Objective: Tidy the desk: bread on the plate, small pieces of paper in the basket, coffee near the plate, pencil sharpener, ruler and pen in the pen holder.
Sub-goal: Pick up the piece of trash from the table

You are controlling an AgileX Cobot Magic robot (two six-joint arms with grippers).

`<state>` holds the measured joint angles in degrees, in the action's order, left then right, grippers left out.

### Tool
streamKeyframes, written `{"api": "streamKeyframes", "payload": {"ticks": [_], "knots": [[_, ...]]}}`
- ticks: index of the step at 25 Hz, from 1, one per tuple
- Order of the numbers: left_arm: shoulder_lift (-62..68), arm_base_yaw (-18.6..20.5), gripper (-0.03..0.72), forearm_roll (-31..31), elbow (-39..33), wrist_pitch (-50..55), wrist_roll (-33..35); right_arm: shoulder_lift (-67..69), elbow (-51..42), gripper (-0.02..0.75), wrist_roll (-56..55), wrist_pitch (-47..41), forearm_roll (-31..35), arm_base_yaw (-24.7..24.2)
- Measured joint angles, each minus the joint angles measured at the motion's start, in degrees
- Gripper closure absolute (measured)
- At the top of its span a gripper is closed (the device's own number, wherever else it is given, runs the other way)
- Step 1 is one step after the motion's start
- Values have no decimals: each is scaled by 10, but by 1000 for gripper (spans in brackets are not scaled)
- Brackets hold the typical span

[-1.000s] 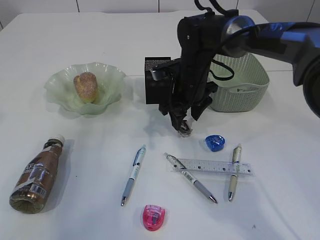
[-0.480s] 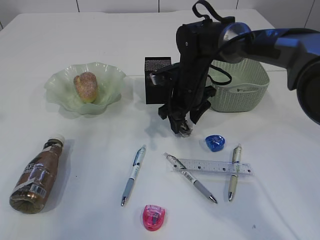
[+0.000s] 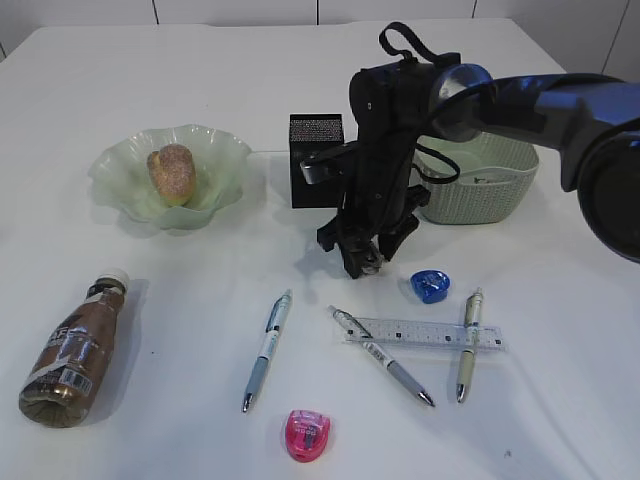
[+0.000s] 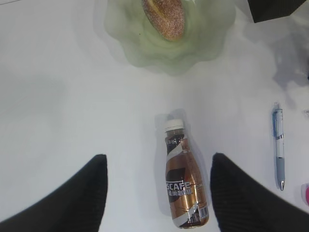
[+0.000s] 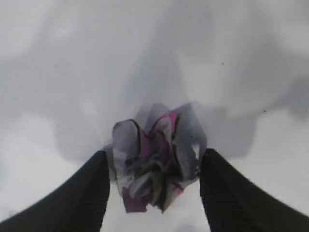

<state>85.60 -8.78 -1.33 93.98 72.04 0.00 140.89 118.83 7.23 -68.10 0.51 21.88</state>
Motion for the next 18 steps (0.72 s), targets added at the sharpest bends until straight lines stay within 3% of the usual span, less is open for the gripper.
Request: {"api": "streamKeyframes", "payload": {"ticks": [3,7,8,9,12,13,14,18], "knots": [[0,0,222,0,0,0,0,0,0,304,0,2,0,0],[0,0,222,0,0,0,0,0,1,456,0,10,0,0],[0,0,222,0,0,0,0,0,1,456,0,10,0,0],[0,0,222,0,0,0,0,0,1,527,0,10,-1,0],[0,0,222,0,0,0,0,0,2,542,0,10,-5,0],[0,0,222,0,0,0,0,0,2,629,-1,10,-5,0],[0,0,222,0,0,0,0,0,5,658,-1,7,-5,0],[0,0,222,0,0,0,0,2,15,681,-1,-10,-5,0]]}}
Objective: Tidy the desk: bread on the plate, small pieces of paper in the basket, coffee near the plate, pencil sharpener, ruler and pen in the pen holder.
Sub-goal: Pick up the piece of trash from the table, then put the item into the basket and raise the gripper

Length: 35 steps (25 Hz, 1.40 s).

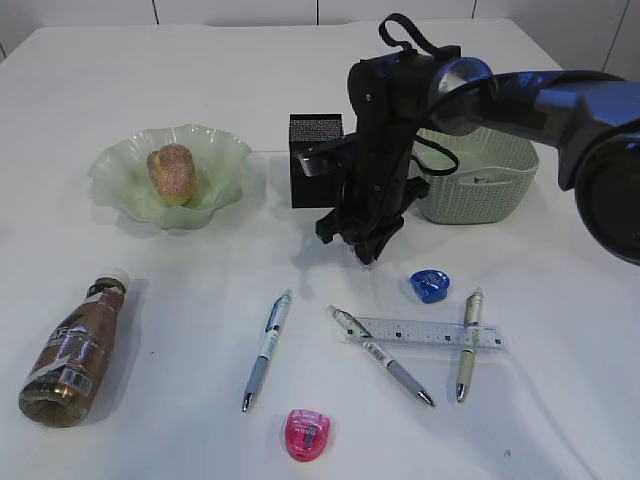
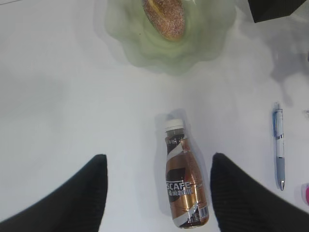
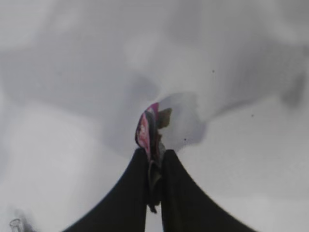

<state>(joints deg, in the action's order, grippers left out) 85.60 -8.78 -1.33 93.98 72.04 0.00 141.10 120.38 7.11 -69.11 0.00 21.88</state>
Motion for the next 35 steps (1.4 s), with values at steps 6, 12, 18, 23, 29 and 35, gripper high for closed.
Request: {"api": "streamKeyframes", "payload": {"ticks": [6,12,18,23,29,35], "knots": [[0,0,222,0,0,0,0,4,36,688,-15,-7,17,0],[0,0,222,0,0,0,0,-27,47,690,-51,-10,13,0],[0,0,222,-1,0,0,0,-68,60,690,-65,-11,-33,-12],[0,0,222,-1,0,0,0,-70,118,691,-75,-16,-46,-55],[0,0,222,-2,0,0,0,-71,145,691,-89,-18,-57,-117],[0,0,222,-2,0,0,-8,-71,145,691,-98,-22,-49,-169]]}}
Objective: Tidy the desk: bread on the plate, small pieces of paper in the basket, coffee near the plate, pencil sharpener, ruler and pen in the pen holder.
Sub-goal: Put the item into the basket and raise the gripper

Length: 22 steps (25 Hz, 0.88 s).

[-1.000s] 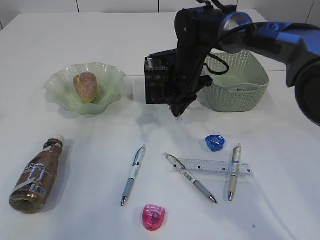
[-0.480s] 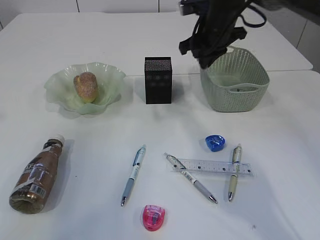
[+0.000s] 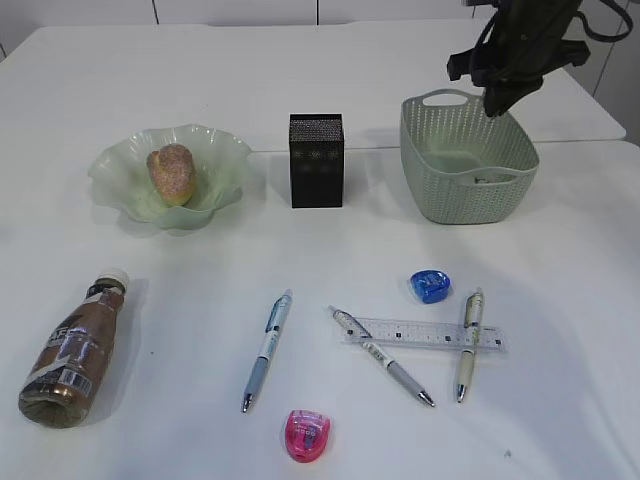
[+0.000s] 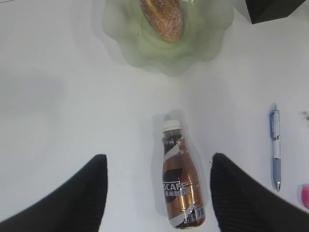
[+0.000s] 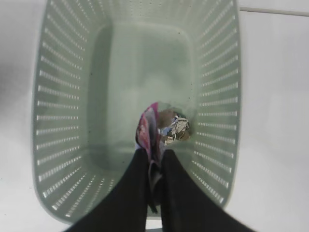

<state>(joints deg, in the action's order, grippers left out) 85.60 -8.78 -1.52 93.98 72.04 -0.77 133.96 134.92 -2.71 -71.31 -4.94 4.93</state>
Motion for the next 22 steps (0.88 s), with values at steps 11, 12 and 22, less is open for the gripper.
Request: {"api": "streamKeyframes", "payload": {"ticks": [11,12,22], "knots": [[0,0,222,-17,0,0,-3,49,1,465,-1,14,31,-2],[0,0,222,-17,0,0,-3,49,1,374,-1,17,31,-2],[0,0,222,-17,0,0,-6,49,1,133,-1,7,32,-2]]}}
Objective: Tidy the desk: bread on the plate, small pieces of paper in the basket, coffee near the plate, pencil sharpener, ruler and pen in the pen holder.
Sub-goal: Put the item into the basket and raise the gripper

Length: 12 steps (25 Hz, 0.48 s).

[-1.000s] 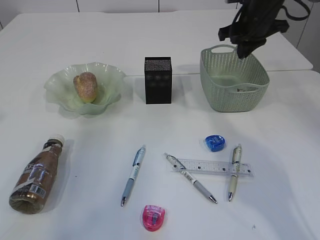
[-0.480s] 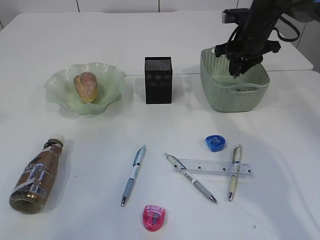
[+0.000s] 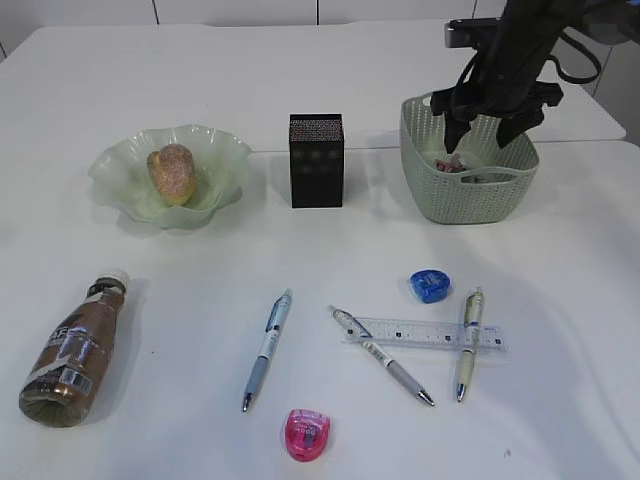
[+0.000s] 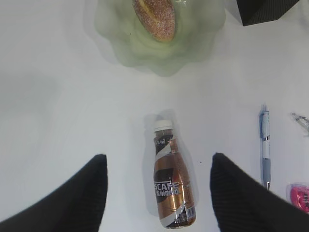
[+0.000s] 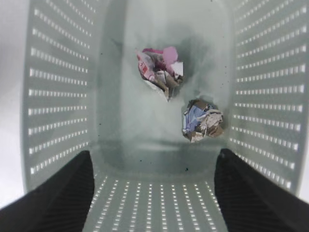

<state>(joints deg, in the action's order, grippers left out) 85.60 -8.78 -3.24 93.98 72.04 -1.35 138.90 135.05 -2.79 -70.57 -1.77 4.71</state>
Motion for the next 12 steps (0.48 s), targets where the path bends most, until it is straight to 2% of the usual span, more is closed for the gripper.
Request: {"api": "streamKeyframes", "payload": {"ticks": [6,12], "knots": [[8,0,212,0,0,0,-16,-16,-6,171,0,-3,2,0],[16,0,200,0,0,0,-36,-144,-77,177,0,-7,25,0]]}}
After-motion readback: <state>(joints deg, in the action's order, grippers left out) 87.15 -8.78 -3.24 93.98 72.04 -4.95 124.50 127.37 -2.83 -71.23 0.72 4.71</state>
